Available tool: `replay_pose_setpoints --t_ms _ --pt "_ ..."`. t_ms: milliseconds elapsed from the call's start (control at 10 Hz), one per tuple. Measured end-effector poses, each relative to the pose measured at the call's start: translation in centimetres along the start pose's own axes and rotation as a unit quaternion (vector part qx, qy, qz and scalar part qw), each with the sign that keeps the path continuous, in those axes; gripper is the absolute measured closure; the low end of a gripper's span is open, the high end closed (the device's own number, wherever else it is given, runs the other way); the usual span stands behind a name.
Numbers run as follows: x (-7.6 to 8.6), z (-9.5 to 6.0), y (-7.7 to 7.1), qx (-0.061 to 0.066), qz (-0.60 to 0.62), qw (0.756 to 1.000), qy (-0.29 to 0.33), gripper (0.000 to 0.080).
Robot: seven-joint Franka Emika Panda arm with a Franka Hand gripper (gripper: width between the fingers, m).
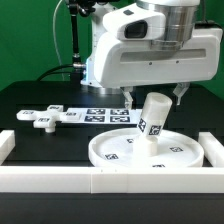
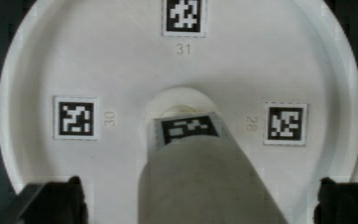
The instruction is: Assemble round table
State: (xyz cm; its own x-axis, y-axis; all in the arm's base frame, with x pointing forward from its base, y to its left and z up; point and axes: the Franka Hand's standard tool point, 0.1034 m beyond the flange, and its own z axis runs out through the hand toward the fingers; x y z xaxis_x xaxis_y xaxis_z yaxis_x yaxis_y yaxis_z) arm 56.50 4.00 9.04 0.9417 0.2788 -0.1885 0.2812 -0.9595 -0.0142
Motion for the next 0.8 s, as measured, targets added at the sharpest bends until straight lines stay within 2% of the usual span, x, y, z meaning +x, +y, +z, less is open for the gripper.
replay_pose_setpoints --t_ms 300,400,500,600,800 --pt "0.6 0.04 -0.02 0.0 -0.01 1.0 0.001 0.015" --pt "0.64 -0.04 0.11 0.001 -0.012 1.0 0.001 0.0278" --pt "0.62 0.03 0.01 0.001 -0.013 1.0 0.001 0.0278" --pt "0.63 0.04 -0.03 0.001 -0.013 1.0 0.001 0.0393" --pt "0.63 0.05 -0.05 0.001 -0.008 1.0 0.001 0.0392"
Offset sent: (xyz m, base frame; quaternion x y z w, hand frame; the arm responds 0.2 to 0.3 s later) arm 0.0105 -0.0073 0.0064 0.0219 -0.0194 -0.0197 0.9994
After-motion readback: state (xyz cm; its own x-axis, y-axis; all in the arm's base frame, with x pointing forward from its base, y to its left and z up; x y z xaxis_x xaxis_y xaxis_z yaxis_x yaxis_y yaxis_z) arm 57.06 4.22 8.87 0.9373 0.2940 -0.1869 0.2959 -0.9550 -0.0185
